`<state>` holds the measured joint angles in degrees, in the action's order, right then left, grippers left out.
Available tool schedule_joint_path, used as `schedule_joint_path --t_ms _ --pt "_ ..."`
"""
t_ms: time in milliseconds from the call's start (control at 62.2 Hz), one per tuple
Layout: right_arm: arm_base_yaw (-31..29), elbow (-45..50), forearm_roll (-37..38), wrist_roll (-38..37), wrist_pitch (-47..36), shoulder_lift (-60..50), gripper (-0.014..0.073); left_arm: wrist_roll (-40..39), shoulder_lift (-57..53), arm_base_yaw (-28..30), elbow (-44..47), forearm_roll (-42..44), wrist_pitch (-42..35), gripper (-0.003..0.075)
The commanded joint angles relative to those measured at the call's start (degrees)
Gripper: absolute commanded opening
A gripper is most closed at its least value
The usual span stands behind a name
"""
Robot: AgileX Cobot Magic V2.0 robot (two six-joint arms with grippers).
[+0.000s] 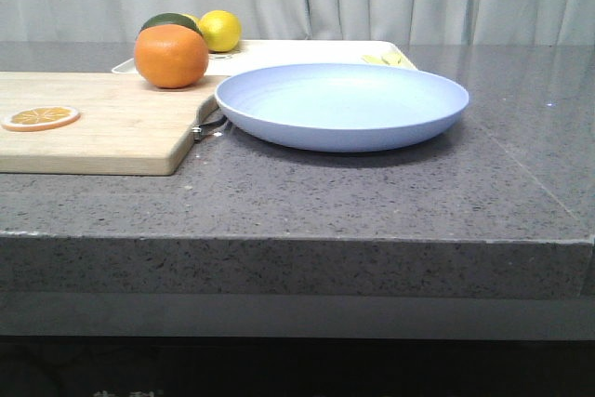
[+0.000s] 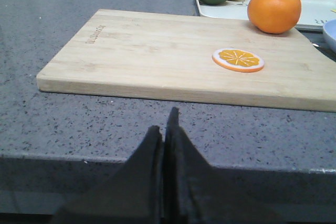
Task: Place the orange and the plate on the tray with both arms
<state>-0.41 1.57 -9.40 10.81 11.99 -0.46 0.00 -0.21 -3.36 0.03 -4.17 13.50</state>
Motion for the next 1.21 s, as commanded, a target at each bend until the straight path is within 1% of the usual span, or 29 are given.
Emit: schedule_joint_path --t_ms 0,306,434,547,627,724,885,949,1061,1190 --pt "-0.10 -0.20 -0.02 0.00 -4.99 -1.33 -0.0069 0.00 -1.14 0.01 0.40 -0.13 -5.20 -0.0018" --pt "-0.10 -0.20 -0.02 0.00 -4.99 -1.33 -0.0069 0.00 -1.14 0.01 0.40 -0.13 -5.23 -0.0018" --pt "-0.10 -0.20 -0.13 0.00 -6.58 -1.33 -0.0069 0.00 -1.14 0.01 0.40 -0.13 -5.66 -0.0018" --pt "-0.10 -1.22 -2.27 0.00 -8.32 -1.33 -0.0069 0.00 -1.14 0.01 0.40 -0.24 -8.85 -0.0018" --pt "-0.10 -2.99 -4.51 0.00 -8.02 -1.33 -0.0069 0.00 -1.14 0.01 0.29 0.34 -14.14 -0.0018" --pt "-0.10 -6.61 -6.45 0.00 -7.11 -1.33 -0.0069 0.00 -1.14 0.01 -0.70 0.34 -17.69 -0.0018" --pt "-0.10 -16.12 -6.16 0.06 -1.69 1.19 -0.0069 0.00 0.21 0.01 -6.56 -0.06 -16.74 -0.0018" --pt "-0.10 -19.89 -6.04 0.06 0.06 3.81 -0.0069 0.00 2.01 0.01 -10.58 -0.06 -14.31 -0.0018" --pt "-0.10 -27.30 -5.58 0.06 3.00 11.77 -0.0067 0.00 8.85 0.01 -17.59 -0.06 -8.89 -0.0018" --pt "-0.10 -34.04 -4.80 0.11 4.28 22.76 -0.0060 0.00 19.68 0.01 -23.25 0.16 -8.89 -0.0018"
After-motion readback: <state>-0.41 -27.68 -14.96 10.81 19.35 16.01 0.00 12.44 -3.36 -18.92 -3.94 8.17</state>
